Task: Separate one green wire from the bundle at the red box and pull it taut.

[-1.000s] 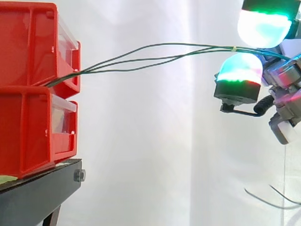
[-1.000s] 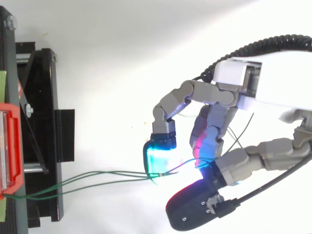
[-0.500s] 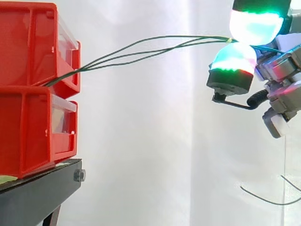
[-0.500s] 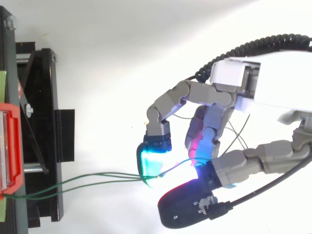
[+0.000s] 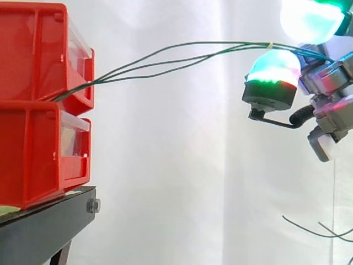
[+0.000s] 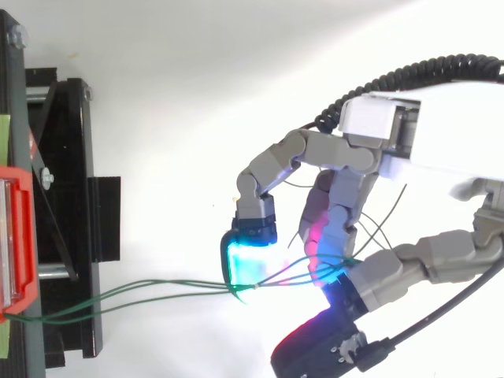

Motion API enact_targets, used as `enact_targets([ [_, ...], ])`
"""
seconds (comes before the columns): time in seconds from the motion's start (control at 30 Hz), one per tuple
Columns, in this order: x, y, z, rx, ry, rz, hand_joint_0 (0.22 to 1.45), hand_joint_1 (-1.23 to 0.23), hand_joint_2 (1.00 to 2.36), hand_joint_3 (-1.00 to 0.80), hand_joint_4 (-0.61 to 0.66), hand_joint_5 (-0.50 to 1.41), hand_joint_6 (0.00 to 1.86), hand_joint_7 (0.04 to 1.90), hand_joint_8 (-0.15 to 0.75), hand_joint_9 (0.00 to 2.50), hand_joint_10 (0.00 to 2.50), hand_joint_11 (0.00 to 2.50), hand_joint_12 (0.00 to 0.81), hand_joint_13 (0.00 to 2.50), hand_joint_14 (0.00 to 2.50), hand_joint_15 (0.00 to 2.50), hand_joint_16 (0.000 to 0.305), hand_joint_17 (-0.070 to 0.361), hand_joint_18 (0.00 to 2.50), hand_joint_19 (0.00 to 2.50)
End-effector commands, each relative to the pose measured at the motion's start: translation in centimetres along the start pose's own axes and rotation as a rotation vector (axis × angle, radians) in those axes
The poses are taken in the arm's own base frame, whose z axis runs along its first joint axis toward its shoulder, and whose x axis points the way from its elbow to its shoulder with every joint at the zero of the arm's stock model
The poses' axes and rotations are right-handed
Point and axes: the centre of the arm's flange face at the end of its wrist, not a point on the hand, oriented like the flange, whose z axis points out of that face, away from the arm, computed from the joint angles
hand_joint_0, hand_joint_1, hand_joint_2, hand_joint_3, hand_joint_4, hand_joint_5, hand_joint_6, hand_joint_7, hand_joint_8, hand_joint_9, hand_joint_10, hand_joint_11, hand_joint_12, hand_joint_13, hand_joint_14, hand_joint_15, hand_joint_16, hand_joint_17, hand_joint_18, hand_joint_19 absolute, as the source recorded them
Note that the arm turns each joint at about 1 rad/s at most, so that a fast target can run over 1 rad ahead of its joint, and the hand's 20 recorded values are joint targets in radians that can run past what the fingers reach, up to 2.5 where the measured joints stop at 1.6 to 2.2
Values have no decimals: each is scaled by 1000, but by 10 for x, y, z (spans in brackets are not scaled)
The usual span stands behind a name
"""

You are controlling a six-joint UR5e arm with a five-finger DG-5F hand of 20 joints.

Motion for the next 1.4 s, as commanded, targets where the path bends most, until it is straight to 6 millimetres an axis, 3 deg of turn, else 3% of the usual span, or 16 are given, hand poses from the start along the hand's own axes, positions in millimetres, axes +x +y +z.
enact_targets([
  [0.0, 0, 0, 0, 0, 0, 0, 467, -709, 1000, -500, 119, -145, 904, 947, 283, 1542, 5, 1580, 387, 1263, 28, 905, 56, 126, 826, 652],
  [0.17, 1, 0, 5, -22, -24, 3, 572, -659, 1000, -500, 95, -145, 894, 1009, 241, 1533, 10, 1599, 354, 1241, 30, 932, 50, 112, 774, 688],
  [0.37, -1, 3, 9, -58, -49, 4, 630, -757, 1016, -229, 33, -143, 909, 1098, 246, 1542, 11, 1618, 360, 1249, 29, 925, 51, 114, 793, 688],
  [0.53, -1, 3, 9, -61, -59, -2, 641, -787, 1013, -112, -57, -142, 933, 1096, 274, 1553, 6, 1616, 387, 1279, 26, 907, 57, 127, 845, 655],
  [0.63, 0, -2, 13, -53, -61, -3, 663, -792, 1014, -178, -26, -159, 939, 1012, 252, 1505, 4, 1629, 370, 1242, 29, 924, 54, 121, 812, 682],
  [0.7, 4, -14, 20, -38, -55, 3, 659, -832, 1012, -335, 52, -165, 927, 983, 235, 1472, 6, 1626, 351, 1214, 30, 930, 50, 113, 778, 692],
  [0.8, 4, -13, 22, -49, -60, 14, 642, -845, 1000, -500, 81, -159, 920, 977, 239, 1476, 8, 1612, 352, 1213, 30, 927, 50, 112, 769, 692],
  [1.0, 4, -13, 22, -53, -61, 15, 532, -677, 1000, -500, 93, -147, 910, 992, 262, 1530, 8, 1598, 361, 1248, 29, 925, 52, 117, 799, 678],
  [1.17, 5, -13, 22, -52, -61, 14, 510, -601, 1000, -500, 98, -142, 905, 996, 260, 1555, 8, 1603, 372, 1264, 29, 916, 54, 121, 823, 679],
  [1.23, 3, -12, 22, -53, -62, 13, 571, -601, 1000, -500, 91, -142, 902, 1038, 242, 1547, 10, 1602, 359, 1254, 29, 927, 51, 114, 800, 698],
  [1.37, 5, -13, 22, -52, -61, 12, 622, -726, 1015, -262, 63, -138, 909, 1101, 251, 1556, 10, 1622, 358, 1259, 30, 935, 51, 114, 806, 698],
])
